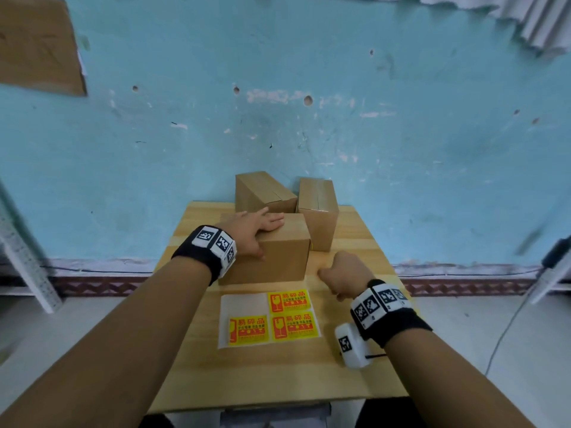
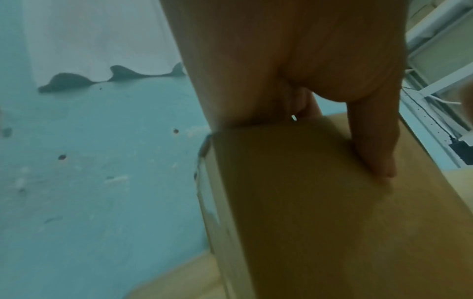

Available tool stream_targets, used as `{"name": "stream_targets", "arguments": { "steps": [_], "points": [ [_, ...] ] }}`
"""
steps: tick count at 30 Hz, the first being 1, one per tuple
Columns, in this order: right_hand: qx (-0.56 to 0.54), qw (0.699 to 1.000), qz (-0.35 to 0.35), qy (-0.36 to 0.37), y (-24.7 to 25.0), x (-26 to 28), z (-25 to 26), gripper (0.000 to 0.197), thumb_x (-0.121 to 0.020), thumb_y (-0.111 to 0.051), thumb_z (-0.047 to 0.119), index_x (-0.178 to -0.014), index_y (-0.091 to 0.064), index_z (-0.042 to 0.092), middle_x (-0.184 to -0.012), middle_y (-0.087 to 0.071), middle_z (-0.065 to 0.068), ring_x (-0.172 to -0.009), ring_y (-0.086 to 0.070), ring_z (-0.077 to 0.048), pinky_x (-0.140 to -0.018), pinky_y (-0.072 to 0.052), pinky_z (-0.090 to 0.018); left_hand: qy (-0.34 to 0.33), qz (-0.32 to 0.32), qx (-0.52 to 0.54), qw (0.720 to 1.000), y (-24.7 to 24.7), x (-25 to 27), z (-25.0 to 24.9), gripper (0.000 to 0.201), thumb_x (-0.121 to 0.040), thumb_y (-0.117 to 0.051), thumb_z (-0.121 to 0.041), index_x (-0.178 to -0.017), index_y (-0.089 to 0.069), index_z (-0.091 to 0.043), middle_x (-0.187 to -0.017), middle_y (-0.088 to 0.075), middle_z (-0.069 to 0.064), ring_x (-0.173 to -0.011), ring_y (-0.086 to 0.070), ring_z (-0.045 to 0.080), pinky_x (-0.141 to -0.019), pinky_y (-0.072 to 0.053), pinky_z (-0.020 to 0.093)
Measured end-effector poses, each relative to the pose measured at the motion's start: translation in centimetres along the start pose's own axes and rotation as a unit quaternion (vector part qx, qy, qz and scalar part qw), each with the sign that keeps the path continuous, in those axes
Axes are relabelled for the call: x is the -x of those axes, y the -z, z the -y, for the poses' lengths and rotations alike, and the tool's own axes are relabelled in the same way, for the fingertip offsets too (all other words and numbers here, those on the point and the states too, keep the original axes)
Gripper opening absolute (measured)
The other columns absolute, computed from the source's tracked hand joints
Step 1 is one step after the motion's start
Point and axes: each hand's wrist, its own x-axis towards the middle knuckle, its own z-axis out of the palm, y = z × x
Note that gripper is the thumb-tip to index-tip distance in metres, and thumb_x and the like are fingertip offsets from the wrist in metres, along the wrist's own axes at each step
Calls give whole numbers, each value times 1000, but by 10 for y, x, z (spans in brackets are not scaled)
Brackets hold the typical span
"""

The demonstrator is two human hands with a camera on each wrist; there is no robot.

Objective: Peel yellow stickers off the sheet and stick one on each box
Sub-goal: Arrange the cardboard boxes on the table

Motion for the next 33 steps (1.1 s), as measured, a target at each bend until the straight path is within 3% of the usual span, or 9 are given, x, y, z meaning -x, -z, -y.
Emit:
{"name": "stream_targets", "arguments": {
  "steps": [5,7,9,11,16,21,28,30,33],
  "points": [
    [-21,998,51,8,-23,14,11,20,-78,-64,22,-84,-61,4,-77,-62,-10,-68,-62,-28,-56,-49,-31,-11,-39,10,999,-11,7,1,101,-79,-77,-25,-157,-13,-32,-165,-9,-18,-154,-5,11,-122,-4,40],
    [3,996,86,14,-30,19,12,30,-81,-68,20,-104,-67,0,-89,-66,-13,-79,-66,-29,-63,-53,-36,-10,-46,12,999,-13,6,2,100,-79,-77,-29,-157,-14,-33,-165,-10,-18,-154,-6,11,-122,-6,40],
    [50,989,136,23,-35,24,12,54,-85,-73,21,-134,-54,8,-114,-65,-12,-95,-66,-27,-68,-55,-36,-4,-69,29,997,-16,4,4,99,-77,-79,-38,-156,-19,-34,-165,-15,-17,-153,-11,12,-123,-10,41],
    [55,985,161,31,-38,26,8,69,-87,-74,24,-146,-40,16,-129,-59,-10,-97,-60,-24,-64,-51,-29,10,-88,46,995,-18,3,4,99,-74,-82,-43,-155,-25,-36,-164,-21,-14,-152,-16,13,-122,-15,41],
    [42,988,140,42,-35,23,3,82,-84,-78,29,-153,-35,20,-150,-48,-7,-129,-55,-26,-98,-51,-36,18,-94,57,994,-19,1,7,100,-71,-83,-45,-154,-27,-38,-163,-24,-11,-152,-19,13,-120,-18,41],
    [21,990,136,26,-36,22,-4,83,-82,-80,27,-153,-37,23,-154,-45,-4,-136,-49,-24,-106,-46,-36,15,-102,53,993,-22,0,12,100,-70,-83,-48,-153,-28,-39,-163,-26,-11,-151,-21,13,-120,-20,42],
    [86,983,164,22,-37,24,11,80,-88,-71,40,-155,-33,18,-139,-56,-8,-121,-57,-24,-97,-49,-33,2,-114,32,993,-22,3,10,94,-74,-79,-50,-153,-29,-36,-162,-27,-15,-151,-19,11,-120,-19,42],
    [80,983,164,18,-37,22,11,81,-86,-72,41,-154,-34,17,-134,-59,-8,-113,-60,-22,-92,-50,-33,1,-129,39,991,-21,6,6,77,-85,-67,-52,-152,-33,-36,-161,-28,-18,-151,-21,10,-119,-20,40],
    [71,984,165,17,-38,22,11,85,-81,-76,45,-152,-38,16,-131,-61,-6,-114,-61,-22,-91,-51,-32,9,-163,80,983,-21,8,0,46,-103,-36,-47,-147,-41,-38,-158,-32,-22,-150,-24,8,-118,-19,36]
  ]
}}
